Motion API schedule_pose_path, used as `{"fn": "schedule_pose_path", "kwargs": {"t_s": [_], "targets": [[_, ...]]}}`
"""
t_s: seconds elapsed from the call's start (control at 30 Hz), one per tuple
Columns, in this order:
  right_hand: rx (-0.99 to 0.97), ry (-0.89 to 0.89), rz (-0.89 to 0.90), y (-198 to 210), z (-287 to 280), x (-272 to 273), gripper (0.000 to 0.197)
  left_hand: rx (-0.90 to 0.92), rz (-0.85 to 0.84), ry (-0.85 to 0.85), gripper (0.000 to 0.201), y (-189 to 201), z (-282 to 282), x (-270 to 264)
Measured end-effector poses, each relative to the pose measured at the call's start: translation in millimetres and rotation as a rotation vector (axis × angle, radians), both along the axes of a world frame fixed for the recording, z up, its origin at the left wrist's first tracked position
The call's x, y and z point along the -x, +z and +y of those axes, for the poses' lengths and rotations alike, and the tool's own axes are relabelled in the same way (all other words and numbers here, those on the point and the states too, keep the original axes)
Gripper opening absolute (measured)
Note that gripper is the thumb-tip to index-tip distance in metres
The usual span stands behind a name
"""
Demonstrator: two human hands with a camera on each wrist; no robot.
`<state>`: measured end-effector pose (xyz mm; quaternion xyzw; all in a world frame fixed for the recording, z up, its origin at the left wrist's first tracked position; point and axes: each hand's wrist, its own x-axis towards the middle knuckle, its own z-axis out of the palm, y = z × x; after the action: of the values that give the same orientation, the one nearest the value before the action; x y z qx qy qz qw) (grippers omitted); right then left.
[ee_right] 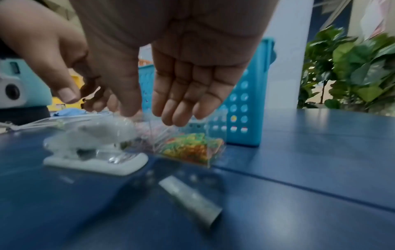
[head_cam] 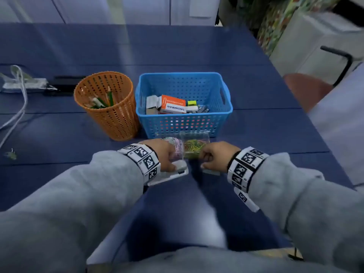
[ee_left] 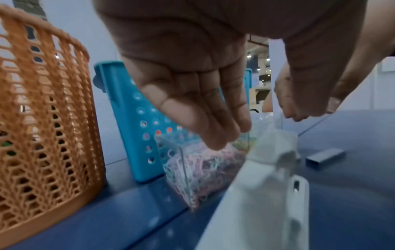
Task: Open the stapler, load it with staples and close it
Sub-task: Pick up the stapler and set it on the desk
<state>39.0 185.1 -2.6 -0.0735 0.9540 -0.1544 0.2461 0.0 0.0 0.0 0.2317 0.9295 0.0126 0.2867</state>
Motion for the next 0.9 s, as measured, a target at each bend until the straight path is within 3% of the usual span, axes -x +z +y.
{"fn": "schedule_pose_path", "kwargs": {"t_s": [0.13,0.27,0.43,0.67,0.8,0.9], "targets": [[-0.028,0.039,-0.043,-22,-21,0,0.039,0.061,0.02,-0.031,0.036,-17,3,-6],[0.017,0.054,-0.022,-36,-35,2,0.026,0.024,0.025,-0.007,0.036,-28,5,-8],[0.038,0.029,-0.045,-49,-43,6,0.04,-0.034,0.033,0.002,0.028,-34,7,-10],[0.042,-0.009,-0.037,-56,-44,4,0.036,-0.04,0.057,-0.001,0.025,-35,8,-10],[0.025,-0.02,-0.023,-59,-44,2,0.035,-0.185,0.036,0.105,0.017,-24,-6,-11],[-0.013,-0.002,-0.017,-57,-40,2,0.035,-0.354,0.027,0.238,0.025,-8,-33,-13]]}}
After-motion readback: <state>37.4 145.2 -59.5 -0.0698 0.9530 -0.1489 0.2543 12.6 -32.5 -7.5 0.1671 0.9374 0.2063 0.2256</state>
